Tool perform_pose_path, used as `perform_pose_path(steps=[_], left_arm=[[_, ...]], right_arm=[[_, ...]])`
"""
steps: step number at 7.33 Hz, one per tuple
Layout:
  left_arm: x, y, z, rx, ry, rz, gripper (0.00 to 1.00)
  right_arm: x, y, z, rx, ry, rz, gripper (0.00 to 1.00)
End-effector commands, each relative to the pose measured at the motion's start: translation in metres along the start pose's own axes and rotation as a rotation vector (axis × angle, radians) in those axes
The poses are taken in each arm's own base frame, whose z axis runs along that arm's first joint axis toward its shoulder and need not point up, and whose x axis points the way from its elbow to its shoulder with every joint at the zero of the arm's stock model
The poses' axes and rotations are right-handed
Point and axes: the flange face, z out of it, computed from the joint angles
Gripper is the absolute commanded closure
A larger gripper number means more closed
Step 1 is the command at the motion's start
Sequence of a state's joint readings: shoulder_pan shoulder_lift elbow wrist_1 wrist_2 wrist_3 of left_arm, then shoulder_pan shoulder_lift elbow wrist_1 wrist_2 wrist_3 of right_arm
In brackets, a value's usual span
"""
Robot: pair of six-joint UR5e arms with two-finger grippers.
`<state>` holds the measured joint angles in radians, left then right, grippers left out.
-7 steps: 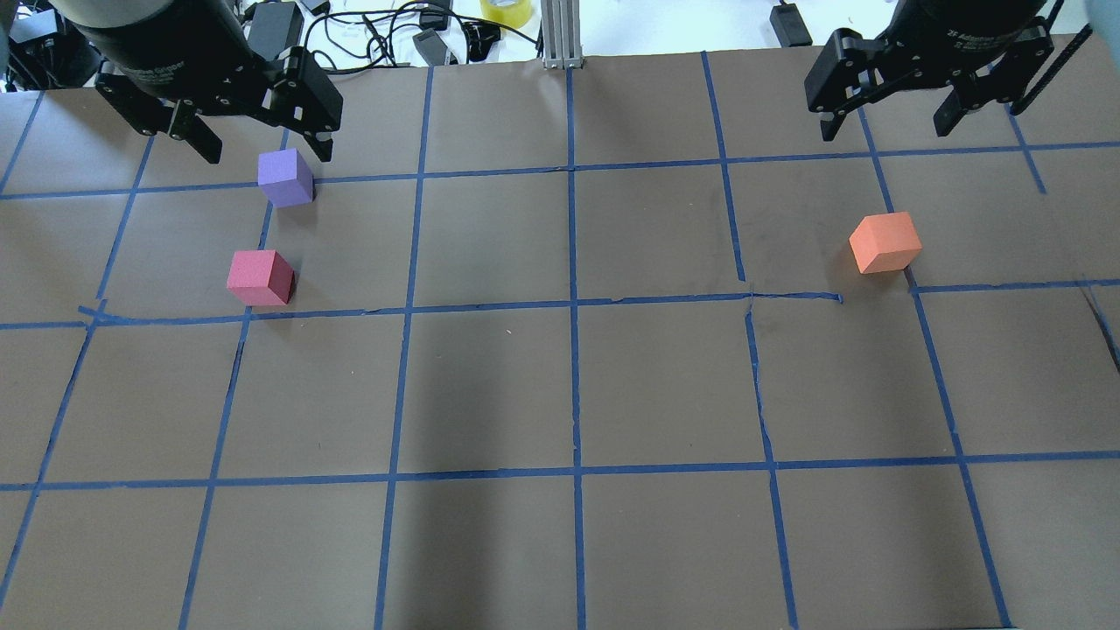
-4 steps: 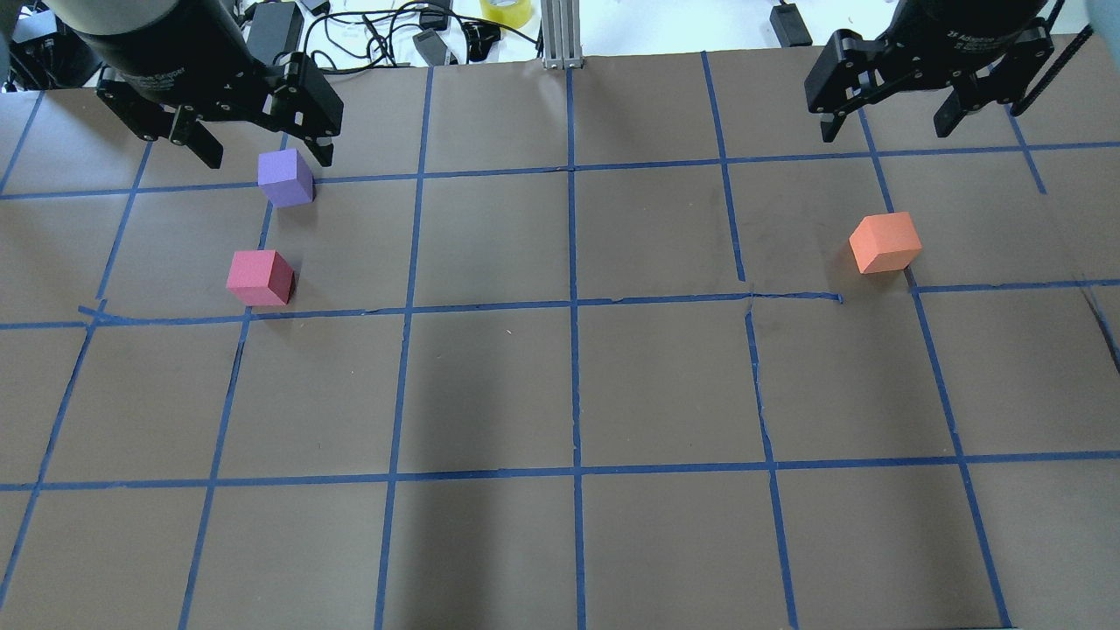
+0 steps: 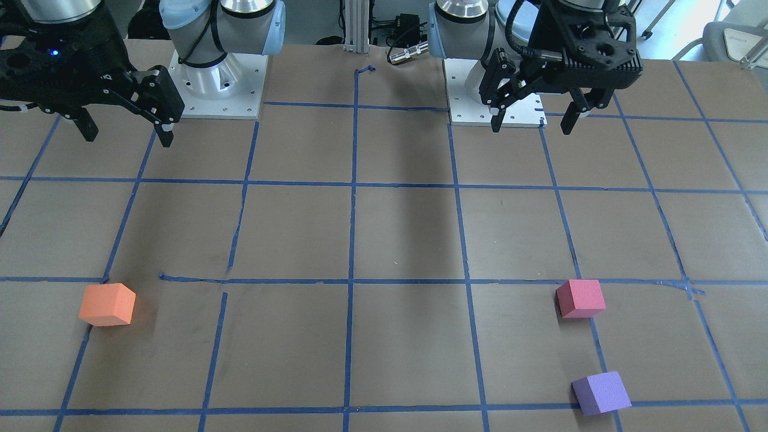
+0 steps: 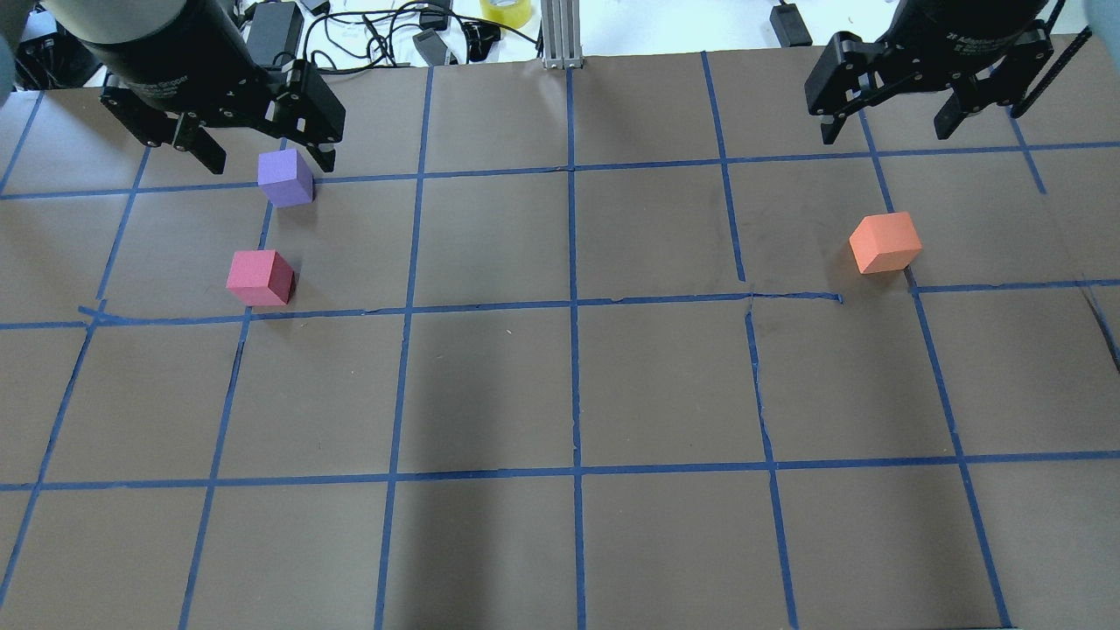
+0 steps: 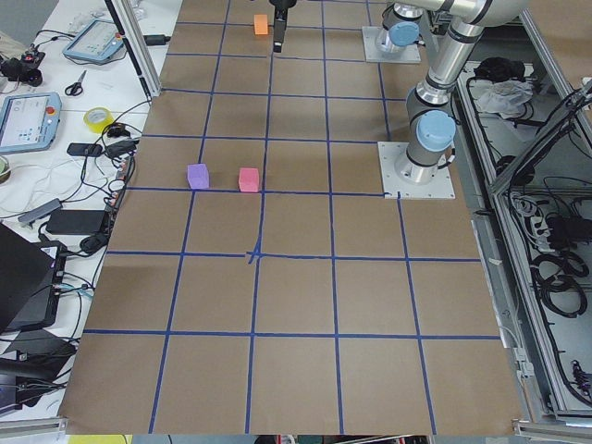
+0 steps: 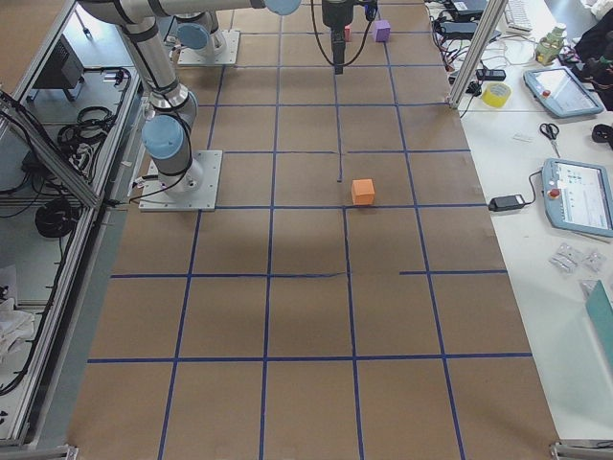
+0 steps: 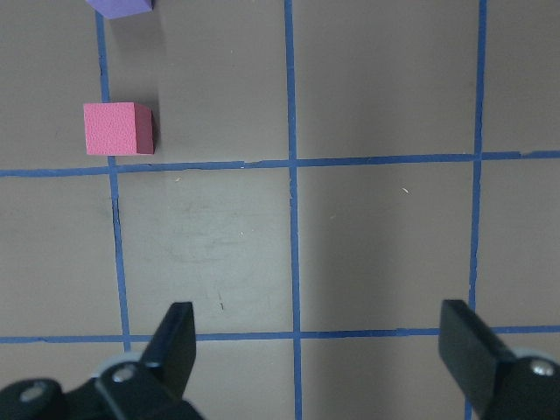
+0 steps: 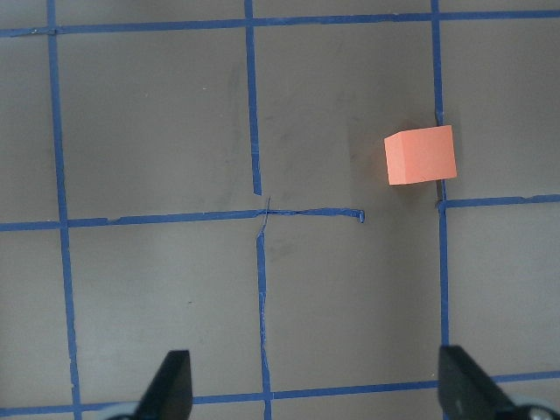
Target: Arrange blocks in a line
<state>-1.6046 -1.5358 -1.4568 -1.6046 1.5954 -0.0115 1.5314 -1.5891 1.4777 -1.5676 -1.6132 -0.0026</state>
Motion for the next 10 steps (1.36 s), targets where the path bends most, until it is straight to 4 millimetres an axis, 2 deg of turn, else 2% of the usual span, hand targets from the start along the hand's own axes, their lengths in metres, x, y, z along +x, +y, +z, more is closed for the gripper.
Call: perform_pose_path(steps=[1,2,4,6,7,8,9,10], left_arm=[[0.0,0.001,-0.001,0.0,-0.002,-0.001,0.0],[0.0,0.001,-0.001,0.001,-0.002,0.001,0.0],[0.0,0.001,-0.001,0.0,0.0,0.004,0.0],[0.0,0.001,-0.001,0.001,-0.001,0.004,0.0],[0.0,0.001,0.0,0.0,0.0,0.004,0.0],[0.0,0.001,0.0,0.0,-0.002,0.004,0.0],[0.0,0.002,0.001,-0.003,0.0,-0.001,0.0],[0.0,0.002,0.001,-0.002,-0.002,0.001,0.0]], right_arm=[[0.0,-0.003,0.006,-0.015,0.001,-0.002,0.0],[-0.001,-0.008,0.014,-0.031,-0.004,-0.003,0.0],[-0.002,-0.012,0.007,-0.013,-0.007,-0.004,0.0],[0.001,-0.04,0.007,-0.003,-0.004,-0.002,0.0],[0.003,-0.053,-0.007,0.028,0.003,-0.002,0.0],[0.005,-0.072,0.005,0.016,0.009,-0.007,0.0],[0.025,-0.087,0.023,-0.007,0.011,0.006,0.0],[0.065,-0.097,0.042,-0.039,0.008,0.03,0.0]])
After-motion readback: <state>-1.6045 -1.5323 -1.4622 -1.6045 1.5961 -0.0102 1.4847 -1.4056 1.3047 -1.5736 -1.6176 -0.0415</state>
